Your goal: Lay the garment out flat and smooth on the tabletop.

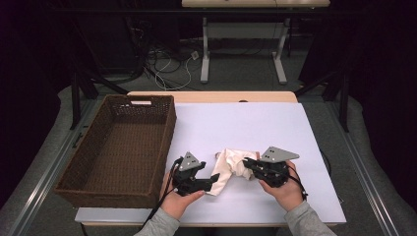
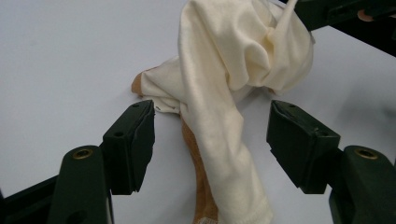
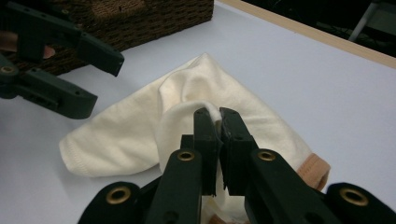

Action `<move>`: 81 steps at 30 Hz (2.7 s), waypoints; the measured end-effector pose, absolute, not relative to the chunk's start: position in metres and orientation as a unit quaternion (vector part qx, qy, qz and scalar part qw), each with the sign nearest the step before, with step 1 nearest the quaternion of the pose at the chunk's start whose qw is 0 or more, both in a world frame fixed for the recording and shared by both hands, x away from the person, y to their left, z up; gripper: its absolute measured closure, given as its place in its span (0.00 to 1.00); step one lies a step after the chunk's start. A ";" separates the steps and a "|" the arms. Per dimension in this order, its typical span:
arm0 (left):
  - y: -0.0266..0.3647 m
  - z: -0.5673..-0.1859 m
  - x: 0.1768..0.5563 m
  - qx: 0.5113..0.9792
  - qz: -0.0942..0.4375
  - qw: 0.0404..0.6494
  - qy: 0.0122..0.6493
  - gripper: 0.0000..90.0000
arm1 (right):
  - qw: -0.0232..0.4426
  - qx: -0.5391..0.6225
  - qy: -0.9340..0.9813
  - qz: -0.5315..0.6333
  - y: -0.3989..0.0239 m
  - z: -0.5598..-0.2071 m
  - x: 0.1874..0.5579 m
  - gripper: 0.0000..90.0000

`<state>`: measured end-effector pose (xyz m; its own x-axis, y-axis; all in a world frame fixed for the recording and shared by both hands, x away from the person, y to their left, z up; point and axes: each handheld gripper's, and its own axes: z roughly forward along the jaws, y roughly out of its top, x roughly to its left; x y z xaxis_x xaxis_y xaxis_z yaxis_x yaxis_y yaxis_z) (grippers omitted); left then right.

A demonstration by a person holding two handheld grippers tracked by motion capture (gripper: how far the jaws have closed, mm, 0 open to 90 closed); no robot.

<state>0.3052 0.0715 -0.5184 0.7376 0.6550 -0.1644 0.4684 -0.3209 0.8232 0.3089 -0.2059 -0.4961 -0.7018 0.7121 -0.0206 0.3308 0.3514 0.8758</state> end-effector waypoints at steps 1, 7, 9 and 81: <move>0.071 -0.518 0.305 0.807 0.100 0.466 0.349 0.36 | 0.205 0.330 0.796 0.465 -0.206 -0.495 0.311 0.96; 0.070 -0.520 0.305 0.808 0.102 0.463 0.349 0.36 | 0.201 0.345 0.788 0.469 -0.210 -0.493 0.329 0.96; 0.070 -0.520 0.305 0.808 0.100 0.463 0.350 0.36 | 0.198 0.357 0.781 0.474 -0.211 -0.492 0.335 0.96; 0.082 -0.523 0.311 0.803 0.118 0.465 0.353 0.38 | 0.255 0.359 0.772 0.459 -0.217 -0.497 0.323 0.59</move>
<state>0.3105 0.0823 -0.5234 0.7232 0.6767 -0.1380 0.4565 -0.3186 0.8307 0.3233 -0.2166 -0.4973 -0.6122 0.7881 -0.0644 0.3195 0.3211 0.8915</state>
